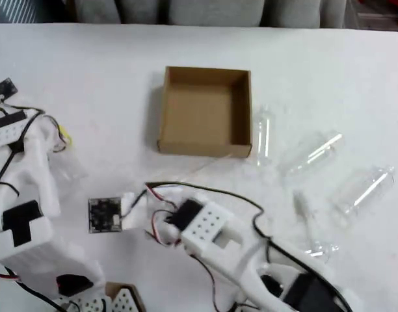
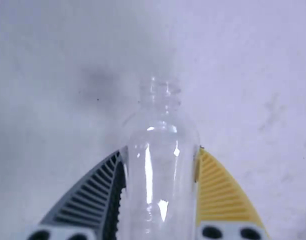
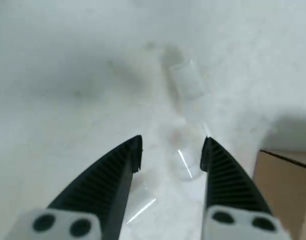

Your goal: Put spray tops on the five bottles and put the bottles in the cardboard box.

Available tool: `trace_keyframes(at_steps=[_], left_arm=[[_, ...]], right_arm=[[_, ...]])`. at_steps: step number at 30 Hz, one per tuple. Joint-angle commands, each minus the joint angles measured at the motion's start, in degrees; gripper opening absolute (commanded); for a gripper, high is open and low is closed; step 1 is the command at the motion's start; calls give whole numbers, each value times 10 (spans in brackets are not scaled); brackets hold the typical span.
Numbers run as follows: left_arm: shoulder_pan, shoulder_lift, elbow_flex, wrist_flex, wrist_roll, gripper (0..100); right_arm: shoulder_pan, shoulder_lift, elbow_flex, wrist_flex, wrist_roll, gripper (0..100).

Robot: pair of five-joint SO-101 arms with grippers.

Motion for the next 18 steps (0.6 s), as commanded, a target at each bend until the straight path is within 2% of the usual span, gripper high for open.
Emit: trace_keyframes(at_steps=[1, 7, 18], left_arm=[[-5, -4, -29, 5, 4, 50], [-4, -4, -29, 4, 3, 50], [4, -3, -27, 4, 2, 50]], right_arm=[[-6, 80, -76, -14, 32, 176], [-1, 172, -139, -13, 53, 176], [10, 105, -140, 10, 57, 177]])
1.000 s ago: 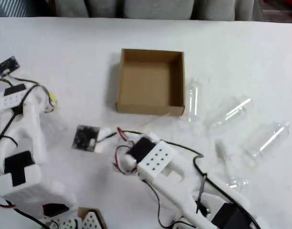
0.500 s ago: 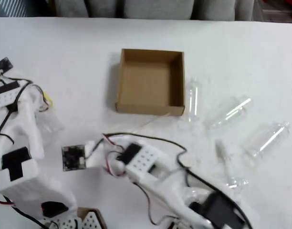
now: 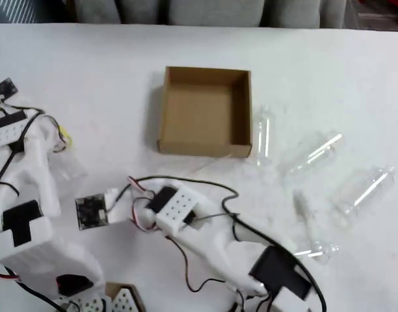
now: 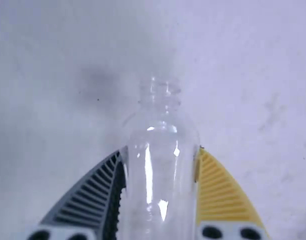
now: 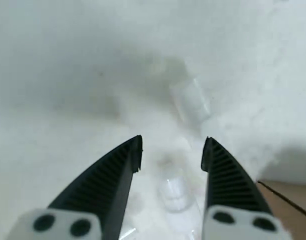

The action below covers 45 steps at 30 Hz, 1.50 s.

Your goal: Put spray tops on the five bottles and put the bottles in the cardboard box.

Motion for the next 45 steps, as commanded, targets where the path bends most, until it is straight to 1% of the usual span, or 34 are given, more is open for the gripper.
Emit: trace_keyframes(at_steps=[1, 6, 11, 20, 22, 24, 25, 27, 28, 29, 32, 35, 38, 40, 42, 45], left_arm=[[4, -3, -27, 4, 2, 50], [5, -3, -25, 4, 1, 50], [7, -3, -25, 4, 1, 50], [16, -3, -25, 4, 0, 50], [16, -3, -25, 4, 0, 50], [16, -3, -25, 4, 0, 50], [16, -3, -26, 4, 0, 50], [17, -3, -27, 4, 0, 50], [20, -4, -27, 4, 0, 49], [25, -7, -27, 4, 0, 48], [39, -7, -28, 4, 0, 46], [51, -16, -40, 10, 2, 46], [71, -77, -55, 61, 2, 46], [91, -140, -52, 87, 2, 46], [124, -211, -40, 100, 1, 46], [191, -321, -9, 101, 1, 46]], right_arm=[[10, -36, -25, 0, 12, 177], [10, 15, -43, -31, 43, 177], [20, 80, -95, -29, 52, 177], [31, 167, -140, -29, 76, 171], [34, 179, -150, -29, 78, 132], [41, 185, -164, -21, 76, 35], [44, 186, -171, -13, 76, 2], [52, 182, -185, 17, 73, 37], [56, 177, -199, 35, 62, 24], [62, 168, -213, 54, 39, 10], [97, 122, -260, 116, -59, 15], [157, 51, -306, 184, -200, 15], [233, -30, -330, 253, -343, 15], [279, -87, -329, 294, -418, 15], [320, -136, -328, 335, -475, 16], [371, -200, -328, 390, -510, 17]])
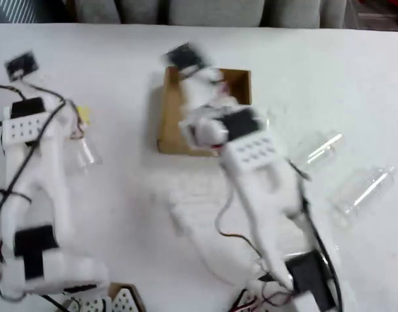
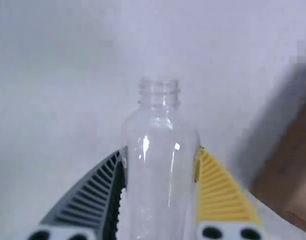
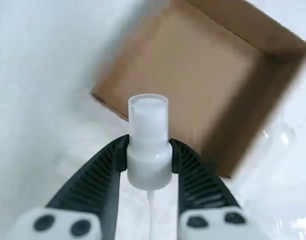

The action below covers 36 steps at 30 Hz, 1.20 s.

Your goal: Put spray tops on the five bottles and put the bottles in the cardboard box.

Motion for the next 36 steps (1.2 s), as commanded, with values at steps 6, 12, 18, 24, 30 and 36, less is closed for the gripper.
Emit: trace_keyframes(at_steps=[6, 12, 18, 24, 30, 36], left_arm=[[228, -325, 142, -81, 0, 50], [304, -470, 359, -265, -93, 48], [349, -591, 488, -337, -167, 50], [372, -705, 583, -391, -166, 46], [370, -822, 672, -437, -166, 46], [370, -937, 737, -435, -166, 46]], right_arm=[[124, -164, -25, 106, -39, 18], [144, -206, 9, 102, -39, 17], [141, -240, 12, -37, -43, 16], [92, -262, 12, -205, -44, 16], [-12, -272, 12, -300, -44, 16], [-100, -266, 12, -443, -40, 16]])
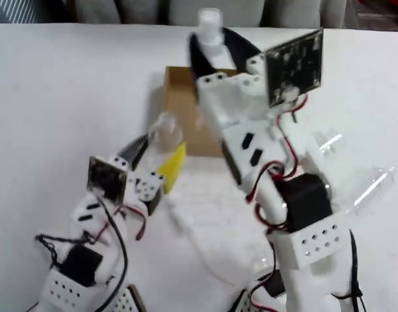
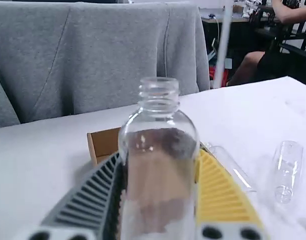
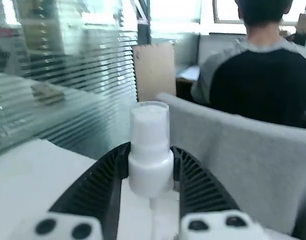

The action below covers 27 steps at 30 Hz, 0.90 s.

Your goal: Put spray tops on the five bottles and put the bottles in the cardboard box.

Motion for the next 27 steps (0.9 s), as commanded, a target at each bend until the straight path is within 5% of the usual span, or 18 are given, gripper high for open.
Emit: trace_keyframes(at_steps=[1, 27], left_arm=[[4, -65, 18, -16, -7, 46], [-18, -97, 35, -18, -6, 46]], right_arm=[[-46, -8, -3, -90, -1, 16], [-81, -13, 44, -130, 0, 17]])
